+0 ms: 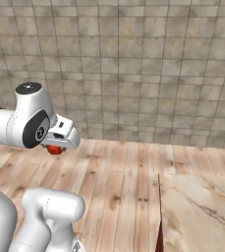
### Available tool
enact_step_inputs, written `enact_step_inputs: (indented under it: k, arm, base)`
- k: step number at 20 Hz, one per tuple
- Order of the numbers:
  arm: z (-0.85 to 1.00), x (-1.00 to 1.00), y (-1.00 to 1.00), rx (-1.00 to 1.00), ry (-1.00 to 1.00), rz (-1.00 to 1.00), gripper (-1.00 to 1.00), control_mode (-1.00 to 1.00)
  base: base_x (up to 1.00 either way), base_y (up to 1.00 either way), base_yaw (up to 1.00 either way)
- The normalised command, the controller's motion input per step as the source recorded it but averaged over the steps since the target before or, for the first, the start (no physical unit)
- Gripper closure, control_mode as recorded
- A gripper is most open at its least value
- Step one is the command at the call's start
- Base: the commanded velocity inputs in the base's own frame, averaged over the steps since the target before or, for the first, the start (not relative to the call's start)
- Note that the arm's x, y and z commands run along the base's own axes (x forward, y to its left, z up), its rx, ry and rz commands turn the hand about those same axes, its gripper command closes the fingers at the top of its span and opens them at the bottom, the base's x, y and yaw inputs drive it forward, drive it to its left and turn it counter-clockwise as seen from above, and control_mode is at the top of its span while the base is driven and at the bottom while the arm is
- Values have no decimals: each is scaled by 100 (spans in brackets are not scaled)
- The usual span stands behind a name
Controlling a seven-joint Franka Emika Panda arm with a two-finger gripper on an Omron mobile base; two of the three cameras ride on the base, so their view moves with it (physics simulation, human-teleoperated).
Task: Pick up the banana and apple from the fridge and place one fruit on each plate on the dining counter.
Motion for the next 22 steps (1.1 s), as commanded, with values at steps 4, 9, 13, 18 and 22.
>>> enact_step_inputs:
  k: [4, 9, 13, 18, 22]
  arm:
    - [0, 0, 0, 0, 0, 0, 100, 100]
    - [0, 0, 0, 0, 0, 0, 100, 100]
    - [0, 0, 0, 0, 0, 0, 100, 100]
    - [0, 0, 0, 0, 0, 0, 100, 100]
    - [0, 0, 0, 0, 0, 0, 100, 100]
  base:
    - [100, 11, -23]
    - [100, 43, -41]
    - [100, 76, -59]
    - [100, 81, -61]
    - [100, 83, -58]
